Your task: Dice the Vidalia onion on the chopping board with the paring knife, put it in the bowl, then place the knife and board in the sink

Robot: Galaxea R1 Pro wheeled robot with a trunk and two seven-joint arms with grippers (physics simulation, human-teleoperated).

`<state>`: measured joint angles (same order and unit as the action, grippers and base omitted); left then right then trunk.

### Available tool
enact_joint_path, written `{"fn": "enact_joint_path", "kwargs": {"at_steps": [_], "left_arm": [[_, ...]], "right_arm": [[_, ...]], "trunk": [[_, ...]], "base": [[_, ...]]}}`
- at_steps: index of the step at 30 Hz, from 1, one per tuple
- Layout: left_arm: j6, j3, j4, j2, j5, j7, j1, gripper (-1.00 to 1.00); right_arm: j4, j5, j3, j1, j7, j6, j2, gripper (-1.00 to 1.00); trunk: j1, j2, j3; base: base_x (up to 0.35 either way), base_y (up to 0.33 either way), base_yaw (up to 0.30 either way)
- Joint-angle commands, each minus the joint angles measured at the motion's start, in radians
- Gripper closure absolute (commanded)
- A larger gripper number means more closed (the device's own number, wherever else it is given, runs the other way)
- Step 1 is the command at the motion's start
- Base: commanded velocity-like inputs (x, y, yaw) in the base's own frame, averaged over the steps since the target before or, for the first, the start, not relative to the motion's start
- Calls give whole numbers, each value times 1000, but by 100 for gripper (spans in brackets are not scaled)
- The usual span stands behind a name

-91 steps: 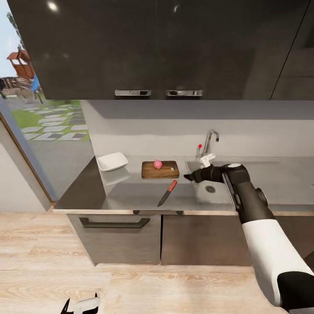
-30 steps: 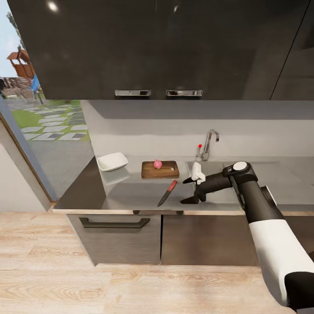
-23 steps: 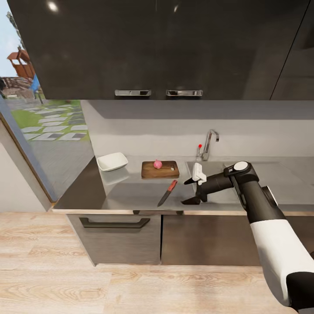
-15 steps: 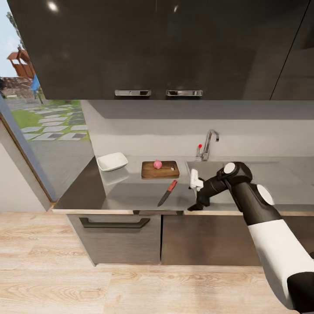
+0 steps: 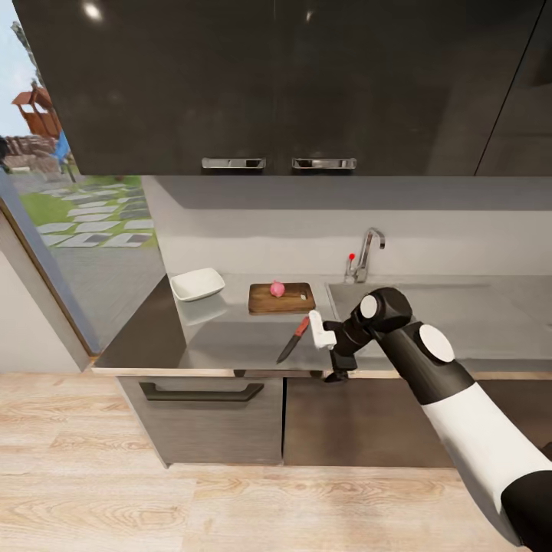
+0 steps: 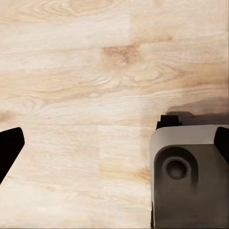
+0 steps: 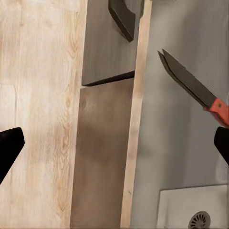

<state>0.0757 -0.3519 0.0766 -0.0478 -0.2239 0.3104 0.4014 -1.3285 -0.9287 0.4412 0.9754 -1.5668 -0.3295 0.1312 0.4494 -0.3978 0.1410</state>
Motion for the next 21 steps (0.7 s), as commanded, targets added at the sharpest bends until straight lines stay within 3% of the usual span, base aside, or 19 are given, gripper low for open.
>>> {"fn": "enact_joint_path", "kwargs": {"at_steps": [1,3,6,21], "left_arm": [[-33,-9,5,-1,-10,-17,2,-100],[-89,-9,5,-1,-10,-45,2,-100],[-119,-8,6,-1,-11,-60,2,-100],[-137,-7,7,-1,-11,-66,-17,-100]], "right_arm": [[-2,-3,3,3,-4,-8,0,-100],[-3,-2,4,6,-4,-6,-8,-100],[-3,-2,5,7,-4,-5,-28,-100],[5,1,5,30,-4,-5,-42,-100]], "trunk": [[1,-2,2],[1,-2,2],[1,-2,2],[1,-2,2]], "base": [[0,0,0],[0,0,0],[0,0,0],[0,0,0]]}}
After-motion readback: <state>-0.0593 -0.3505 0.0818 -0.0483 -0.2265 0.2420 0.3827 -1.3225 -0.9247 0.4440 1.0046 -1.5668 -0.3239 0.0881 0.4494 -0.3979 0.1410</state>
